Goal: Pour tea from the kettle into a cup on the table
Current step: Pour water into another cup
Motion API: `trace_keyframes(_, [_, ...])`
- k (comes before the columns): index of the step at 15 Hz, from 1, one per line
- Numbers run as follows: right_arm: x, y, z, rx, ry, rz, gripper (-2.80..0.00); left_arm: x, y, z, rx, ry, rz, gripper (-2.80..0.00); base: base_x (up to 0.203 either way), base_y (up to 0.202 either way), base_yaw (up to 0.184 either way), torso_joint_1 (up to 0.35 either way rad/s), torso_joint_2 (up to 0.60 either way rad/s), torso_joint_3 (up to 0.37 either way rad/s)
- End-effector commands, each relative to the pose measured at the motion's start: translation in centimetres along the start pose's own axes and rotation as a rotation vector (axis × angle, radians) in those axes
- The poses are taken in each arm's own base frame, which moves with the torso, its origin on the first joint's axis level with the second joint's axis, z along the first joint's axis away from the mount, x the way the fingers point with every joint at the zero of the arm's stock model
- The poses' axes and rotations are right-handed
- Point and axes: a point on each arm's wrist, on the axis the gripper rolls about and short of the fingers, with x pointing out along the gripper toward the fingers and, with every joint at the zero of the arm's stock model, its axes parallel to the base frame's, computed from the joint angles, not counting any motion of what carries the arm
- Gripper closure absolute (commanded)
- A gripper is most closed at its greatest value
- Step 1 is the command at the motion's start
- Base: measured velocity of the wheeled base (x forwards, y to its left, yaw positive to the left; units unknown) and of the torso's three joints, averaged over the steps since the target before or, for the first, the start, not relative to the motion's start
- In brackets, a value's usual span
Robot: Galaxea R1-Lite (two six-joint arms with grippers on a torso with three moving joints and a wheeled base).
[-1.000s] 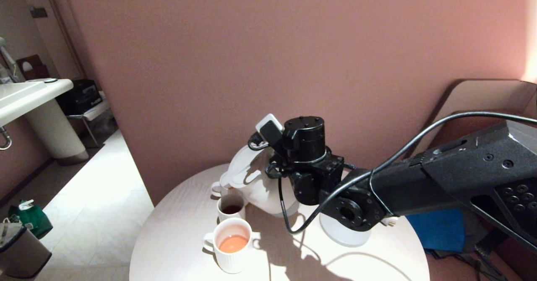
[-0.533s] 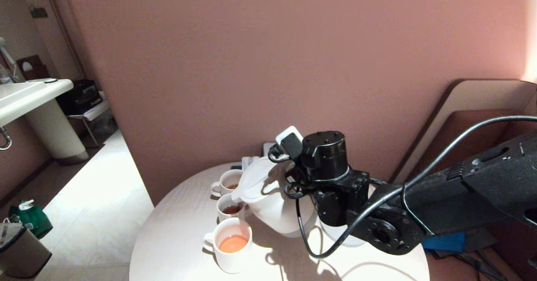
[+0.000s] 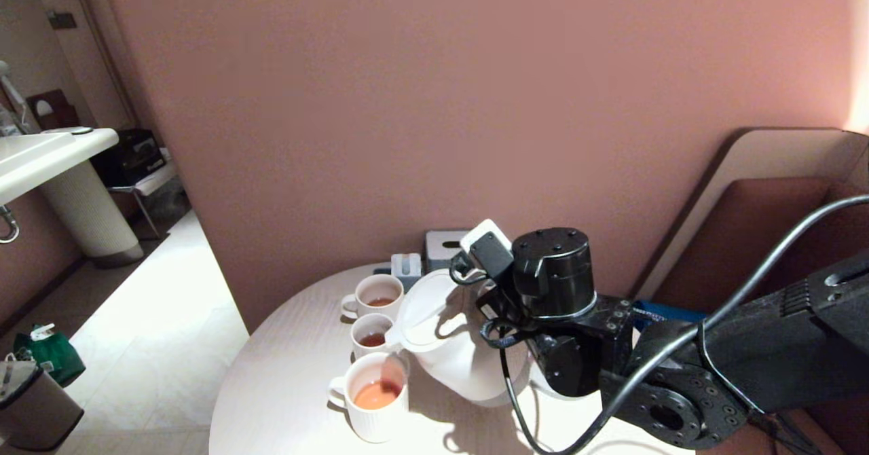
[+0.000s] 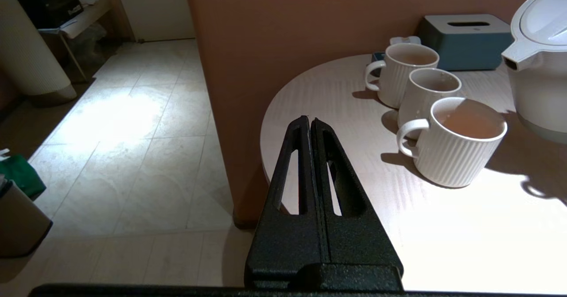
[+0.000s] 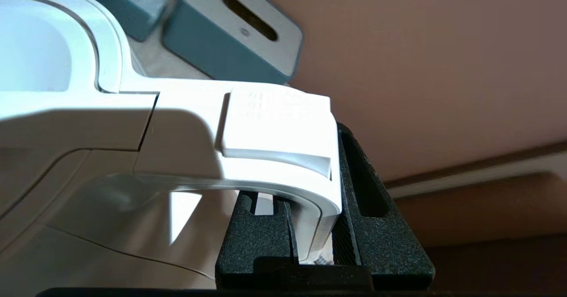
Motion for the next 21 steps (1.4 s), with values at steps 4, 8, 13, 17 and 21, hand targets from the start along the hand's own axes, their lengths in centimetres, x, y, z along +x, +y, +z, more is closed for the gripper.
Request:
trace_keyframes(4, [-1.3, 1.1, 0.7, -0.088, -0.034, 0.032, 0.0, 0.0, 0.0, 0.0, 0.0, 0.0, 0.001, 0.0, 0.0, 0.0, 0.0, 0.0, 0.0, 0.0])
trace_keyframes(8, [-1.7, 1.6, 0.1, -0.246, -0.02, 0.069, 0.0, 0.0, 0.0, 0.0, 0.0, 0.0, 0.0, 0.0, 0.0, 0.0, 0.0, 0.0, 0.0, 0.0])
trace_keyframes(13, [-1.1, 1.8, 1.0, -0.346, -0.049, 0.071, 0.0, 0.0, 0.0, 0.0, 0.0, 0.0, 0.001, 0.0, 0.0, 0.0, 0.0, 0.0, 0.0, 0.0])
trace_keyframes(17, [-0.7, 2.1, 2.4, -0.362, -0.081, 0.058, 0.0, 0.0, 0.0, 0.0, 0.0, 0.0, 0.0, 0.0, 0.0, 0.0, 0.0, 0.0, 0.0, 0.0])
trace_keyframes(21, [-0.5, 3.0, 2.8, -0.409, -0.096, 0.063, 0.0, 0.0, 0.0, 0.0, 0.0, 0.0, 0.0, 0.0, 0.0, 0.0, 0.0, 0.0, 0.0, 0.0])
